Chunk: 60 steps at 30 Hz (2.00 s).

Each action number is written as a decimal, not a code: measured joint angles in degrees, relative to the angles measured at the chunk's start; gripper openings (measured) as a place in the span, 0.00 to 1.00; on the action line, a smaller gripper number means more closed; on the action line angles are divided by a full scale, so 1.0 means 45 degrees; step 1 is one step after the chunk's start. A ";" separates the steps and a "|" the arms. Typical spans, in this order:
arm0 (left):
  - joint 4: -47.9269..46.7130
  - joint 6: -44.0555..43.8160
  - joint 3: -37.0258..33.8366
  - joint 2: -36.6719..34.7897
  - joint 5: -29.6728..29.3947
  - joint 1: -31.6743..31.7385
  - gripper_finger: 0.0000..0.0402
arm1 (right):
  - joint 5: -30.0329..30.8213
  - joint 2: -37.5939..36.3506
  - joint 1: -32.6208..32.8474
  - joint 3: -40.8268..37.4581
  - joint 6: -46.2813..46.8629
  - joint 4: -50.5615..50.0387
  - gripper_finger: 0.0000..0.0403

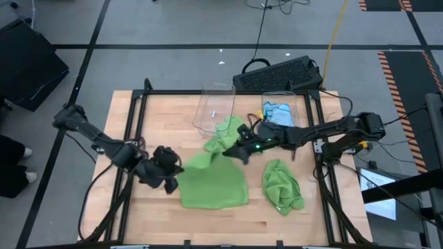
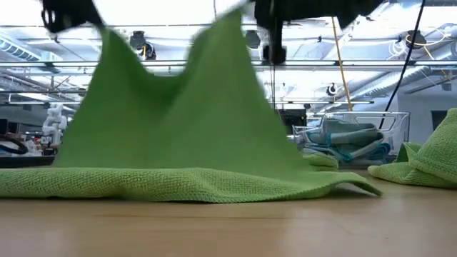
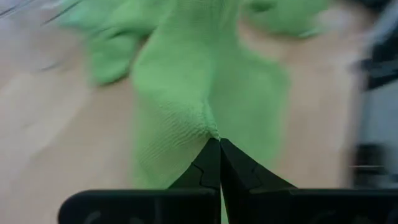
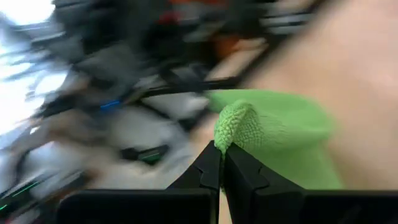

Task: Fold microfiber towels
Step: Fold the bottom left green microfiber towel

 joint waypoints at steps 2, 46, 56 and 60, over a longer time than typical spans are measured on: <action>0.0578 0.0270 0.0703 -0.0017 0.0072 -0.0520 0.00 | -0.1070 -0.0376 0.0335 0.0005 0.0231 0.1228 0.01; -0.0743 0.0584 0.2293 0.0119 -0.0189 -0.0891 0.00 | 0.2761 -0.2557 0.0601 -0.1862 0.2021 -0.1756 0.01; -0.2659 -0.0640 0.2002 0.0446 -0.0259 -0.1271 0.00 | 0.2448 -0.2557 0.0892 -0.3224 0.1171 -0.1694 0.01; -0.1948 -0.1058 0.0996 0.0445 -0.0236 -0.1279 0.00 | 0.2464 -0.2557 0.0959 -0.4349 0.1727 -0.0537 0.01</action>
